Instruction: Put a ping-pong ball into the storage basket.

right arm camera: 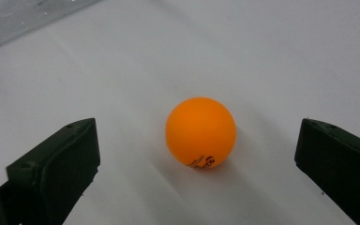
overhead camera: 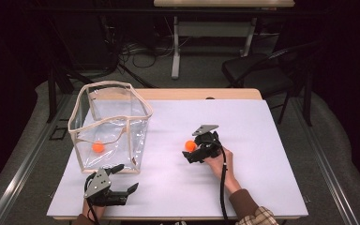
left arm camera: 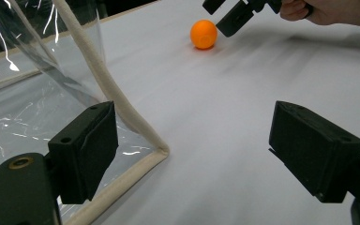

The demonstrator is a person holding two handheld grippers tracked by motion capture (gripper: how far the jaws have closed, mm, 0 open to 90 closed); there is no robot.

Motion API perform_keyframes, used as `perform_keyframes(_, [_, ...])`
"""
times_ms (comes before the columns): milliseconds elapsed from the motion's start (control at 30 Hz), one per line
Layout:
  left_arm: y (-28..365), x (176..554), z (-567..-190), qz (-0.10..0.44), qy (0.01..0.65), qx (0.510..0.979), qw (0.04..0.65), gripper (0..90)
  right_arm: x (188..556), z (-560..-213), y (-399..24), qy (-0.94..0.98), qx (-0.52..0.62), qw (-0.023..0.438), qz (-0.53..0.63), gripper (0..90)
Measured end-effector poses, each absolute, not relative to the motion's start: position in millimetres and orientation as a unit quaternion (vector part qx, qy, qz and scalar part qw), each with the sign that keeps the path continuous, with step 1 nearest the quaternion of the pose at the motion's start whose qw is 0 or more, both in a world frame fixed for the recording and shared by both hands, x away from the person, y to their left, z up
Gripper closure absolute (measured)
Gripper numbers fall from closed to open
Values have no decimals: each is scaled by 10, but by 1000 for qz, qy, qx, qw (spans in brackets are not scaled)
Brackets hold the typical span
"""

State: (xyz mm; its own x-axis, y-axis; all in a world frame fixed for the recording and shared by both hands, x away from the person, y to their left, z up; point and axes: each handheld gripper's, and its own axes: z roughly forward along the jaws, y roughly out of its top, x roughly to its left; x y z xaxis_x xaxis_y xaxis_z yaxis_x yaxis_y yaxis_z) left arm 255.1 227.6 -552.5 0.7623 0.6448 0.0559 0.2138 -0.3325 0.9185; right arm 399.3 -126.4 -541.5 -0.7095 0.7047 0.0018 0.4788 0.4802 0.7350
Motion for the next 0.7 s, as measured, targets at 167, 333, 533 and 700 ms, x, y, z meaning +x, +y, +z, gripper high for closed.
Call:
perform_keyframes(167, [2277,2555,-5525,212,272,788,509,159,4041,-5483,-1232,850,353,145,363,0])
perform_keyframes(333, [2271,2556,-5526,212,272,788,510,159,4050,-5479,-1240,846,359,153,364,154])
perform_keyframes(533, [2269,2553,-5523,212,270,788,511,159,4080,-5511,-1232,842,372,151,361,227])
perform_keyframes(700, [2271,2552,-5522,211,270,789,511,159,4090,-5535,-1211,846,371,145,355,320])
